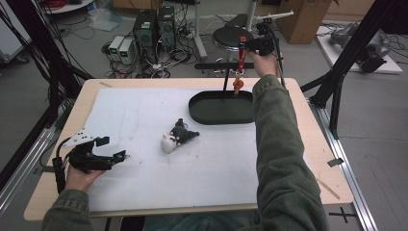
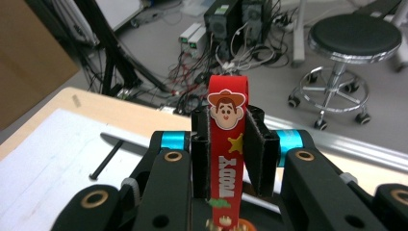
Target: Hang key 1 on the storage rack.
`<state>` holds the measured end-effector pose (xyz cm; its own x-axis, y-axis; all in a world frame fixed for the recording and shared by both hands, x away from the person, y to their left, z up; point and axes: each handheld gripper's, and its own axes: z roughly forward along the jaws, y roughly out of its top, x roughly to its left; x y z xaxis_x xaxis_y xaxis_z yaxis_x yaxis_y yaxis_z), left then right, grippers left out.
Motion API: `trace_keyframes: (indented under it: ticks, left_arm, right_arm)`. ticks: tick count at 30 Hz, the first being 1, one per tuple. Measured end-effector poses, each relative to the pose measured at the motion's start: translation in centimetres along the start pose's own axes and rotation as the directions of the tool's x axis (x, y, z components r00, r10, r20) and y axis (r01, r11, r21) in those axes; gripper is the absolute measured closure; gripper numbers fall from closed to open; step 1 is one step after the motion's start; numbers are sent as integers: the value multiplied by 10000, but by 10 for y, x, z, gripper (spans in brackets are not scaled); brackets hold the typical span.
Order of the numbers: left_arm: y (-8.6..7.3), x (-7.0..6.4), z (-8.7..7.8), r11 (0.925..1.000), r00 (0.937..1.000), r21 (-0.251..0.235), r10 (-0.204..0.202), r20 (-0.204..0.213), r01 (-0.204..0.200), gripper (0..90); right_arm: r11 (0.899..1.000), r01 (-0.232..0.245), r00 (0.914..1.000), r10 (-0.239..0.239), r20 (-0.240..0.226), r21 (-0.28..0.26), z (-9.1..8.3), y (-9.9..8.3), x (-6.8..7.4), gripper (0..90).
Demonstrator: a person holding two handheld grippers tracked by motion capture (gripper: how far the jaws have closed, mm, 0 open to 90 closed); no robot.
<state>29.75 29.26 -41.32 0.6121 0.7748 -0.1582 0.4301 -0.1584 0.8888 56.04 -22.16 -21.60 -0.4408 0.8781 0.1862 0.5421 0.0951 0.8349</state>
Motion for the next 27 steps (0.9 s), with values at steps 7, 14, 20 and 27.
trace_keyframes:
  ticks: [7, 14, 20, 27]
  left_arm:
    - [0, 0, -1, 10000, 10000, -52, -28, -14, 28, 54]
    - [-1, 1, -2, 10000, 9999, -27, -35, -129, 35, 54]
    - [-1, 1, -3, 10000, 9998, -74, -67, -175, 65, 54]
    - [-1, 1, -3, 10000, 9998, -10, -30, -202, 30, 54]
  right_arm:
    - [9973, -583, 9974, 563, -447, -449, 11, -2, -4, 719]
    - [9965, -63, 9981, 12, -619, -831, -8, 1, 11, 337]
    - [9987, 514, 9918, -517, -1170, -58, -14, -2, 26, 7]
    - [9770, 2118, 9723, -2083, -1066, 228, -24, -7, 47, 8]
